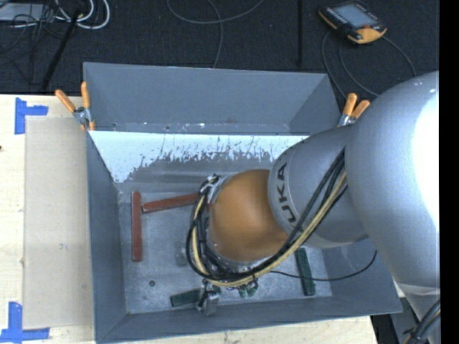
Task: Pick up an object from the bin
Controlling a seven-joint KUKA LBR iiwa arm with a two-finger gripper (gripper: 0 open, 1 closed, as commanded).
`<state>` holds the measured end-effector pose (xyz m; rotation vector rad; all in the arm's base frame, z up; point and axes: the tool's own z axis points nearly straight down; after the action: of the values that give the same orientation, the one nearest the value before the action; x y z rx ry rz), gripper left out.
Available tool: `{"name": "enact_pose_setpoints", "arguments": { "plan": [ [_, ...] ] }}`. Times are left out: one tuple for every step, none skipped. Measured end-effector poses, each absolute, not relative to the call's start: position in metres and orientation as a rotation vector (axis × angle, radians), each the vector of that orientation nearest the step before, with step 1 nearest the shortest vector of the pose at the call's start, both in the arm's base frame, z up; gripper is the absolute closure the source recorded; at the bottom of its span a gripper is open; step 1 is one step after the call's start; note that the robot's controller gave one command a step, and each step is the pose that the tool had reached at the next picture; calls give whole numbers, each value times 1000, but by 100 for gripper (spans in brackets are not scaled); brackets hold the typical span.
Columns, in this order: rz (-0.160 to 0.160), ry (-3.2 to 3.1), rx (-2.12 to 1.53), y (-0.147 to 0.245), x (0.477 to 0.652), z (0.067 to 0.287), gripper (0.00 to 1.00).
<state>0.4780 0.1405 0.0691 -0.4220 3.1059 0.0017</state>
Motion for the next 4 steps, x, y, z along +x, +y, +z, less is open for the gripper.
{"name": "enact_pose_setpoints", "arguments": {
  "plan": [
    [-1, 3143, -121, 141, 468, 69, 100],
    [-1, 3143, -121, 141, 468, 69, 100],
    [0, 3142, -116, 141, 468, 72, 100],
    [0, 3142, -115, 141, 468, 72, 100]
  ]
}}
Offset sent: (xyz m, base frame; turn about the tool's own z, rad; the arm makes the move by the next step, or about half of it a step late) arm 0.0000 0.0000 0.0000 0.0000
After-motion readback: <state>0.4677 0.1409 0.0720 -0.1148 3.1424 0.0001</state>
